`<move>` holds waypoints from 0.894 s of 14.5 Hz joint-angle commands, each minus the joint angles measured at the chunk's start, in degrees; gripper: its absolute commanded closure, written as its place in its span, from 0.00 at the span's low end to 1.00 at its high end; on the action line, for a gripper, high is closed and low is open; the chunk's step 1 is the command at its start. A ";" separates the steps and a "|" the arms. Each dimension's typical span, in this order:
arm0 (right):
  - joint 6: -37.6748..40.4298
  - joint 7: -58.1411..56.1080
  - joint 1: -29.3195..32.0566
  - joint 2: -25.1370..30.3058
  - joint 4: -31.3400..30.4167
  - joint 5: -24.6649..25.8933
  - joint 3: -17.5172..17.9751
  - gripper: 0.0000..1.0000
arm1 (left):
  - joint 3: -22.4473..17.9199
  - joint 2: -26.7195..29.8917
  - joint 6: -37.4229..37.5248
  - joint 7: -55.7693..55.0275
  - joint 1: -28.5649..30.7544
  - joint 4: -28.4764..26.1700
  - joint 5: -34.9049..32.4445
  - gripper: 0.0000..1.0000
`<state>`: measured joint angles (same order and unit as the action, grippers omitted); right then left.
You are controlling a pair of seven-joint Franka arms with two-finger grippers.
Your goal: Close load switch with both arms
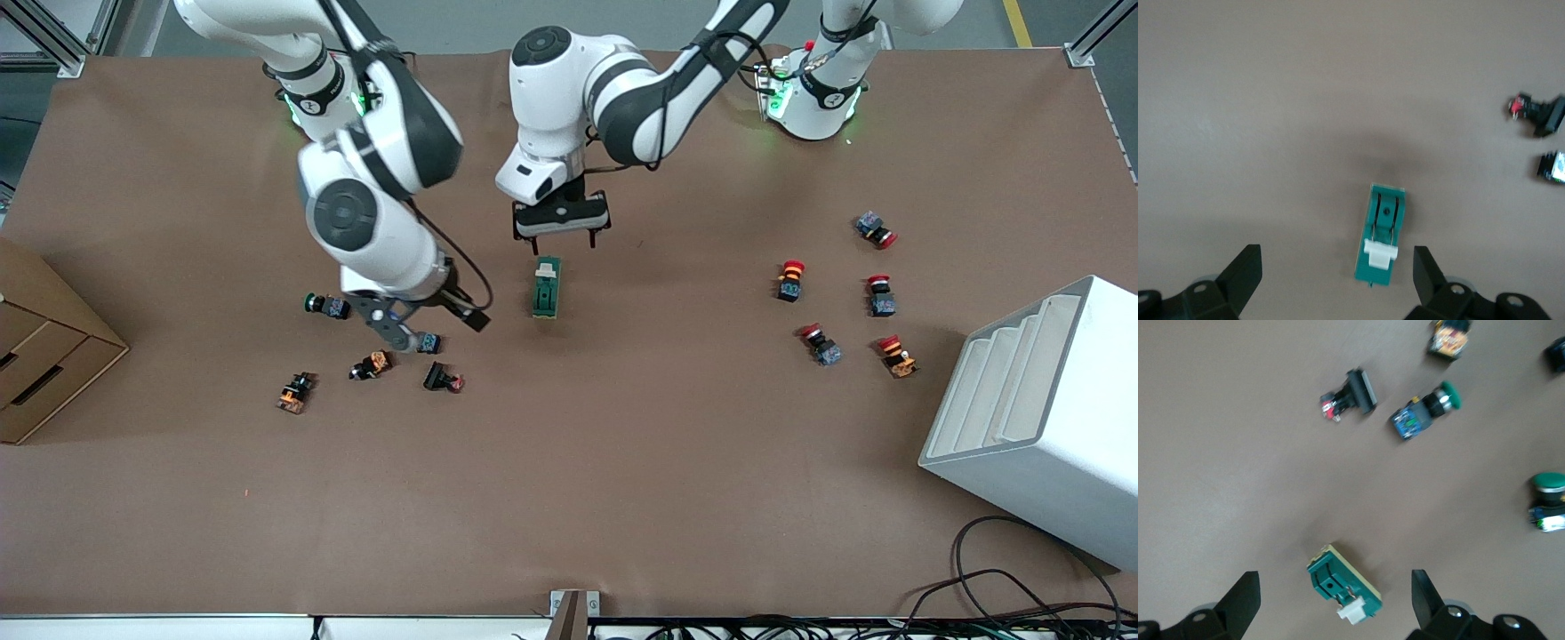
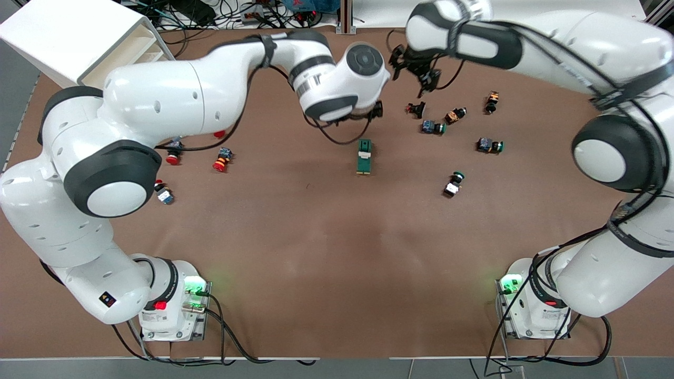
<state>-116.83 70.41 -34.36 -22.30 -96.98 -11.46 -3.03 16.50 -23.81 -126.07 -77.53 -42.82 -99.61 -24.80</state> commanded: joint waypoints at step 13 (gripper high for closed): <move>-14.39 5.53 -8.71 -13.11 -0.22 -4.18 -0.67 0.00 | 3.90 0.53 -10.33 -25.09 -3.23 -11.74 -21.66 0.00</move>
<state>-129.58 74.40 -41.24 -34.00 -97.10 -14.65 -3.04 20.22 -24.09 -134.15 -97.26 -45.35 -109.45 -40.99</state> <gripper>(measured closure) 0.000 0.000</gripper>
